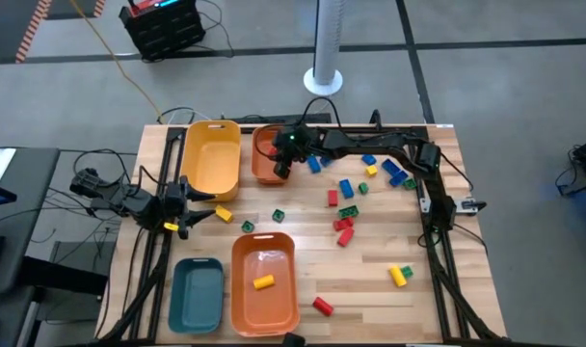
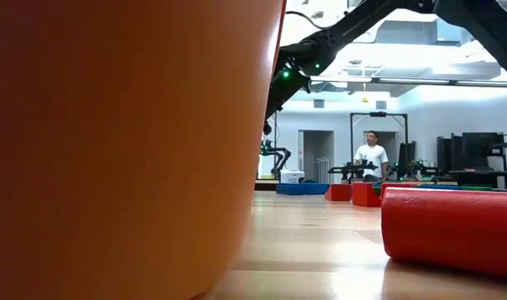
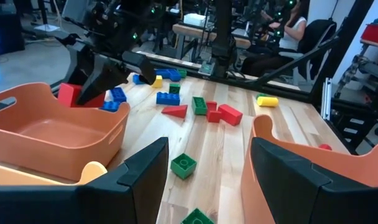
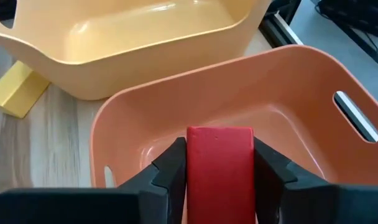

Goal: Sort blocks
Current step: Put the red block into the top orange bin, then put the blue game piece into the yellow bin

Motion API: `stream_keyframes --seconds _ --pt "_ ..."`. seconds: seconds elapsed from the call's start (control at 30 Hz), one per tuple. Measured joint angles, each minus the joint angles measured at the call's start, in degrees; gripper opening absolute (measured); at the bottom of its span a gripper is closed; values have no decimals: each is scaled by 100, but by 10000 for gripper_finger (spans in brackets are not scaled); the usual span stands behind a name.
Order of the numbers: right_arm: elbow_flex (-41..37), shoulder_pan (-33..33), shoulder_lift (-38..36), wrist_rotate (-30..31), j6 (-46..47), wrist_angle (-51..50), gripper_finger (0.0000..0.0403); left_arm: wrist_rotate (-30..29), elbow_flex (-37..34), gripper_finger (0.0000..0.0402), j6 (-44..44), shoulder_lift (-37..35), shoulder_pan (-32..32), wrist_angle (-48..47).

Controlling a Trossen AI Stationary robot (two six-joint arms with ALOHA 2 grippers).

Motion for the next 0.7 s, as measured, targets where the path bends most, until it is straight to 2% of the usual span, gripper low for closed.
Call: stream_keyframes --seconds 0.23,0.53,0.7 --pt "0 0 0 -18 -14 -8 163 0 0 223 1 -2 0 -2" --pt "0 7 0 -131 -16 -129 211 0 0 223 3 0 0 -11" --pt "-15 21 -415 92 -239 -1117 221 0 0 223 3 -2 0 -17"
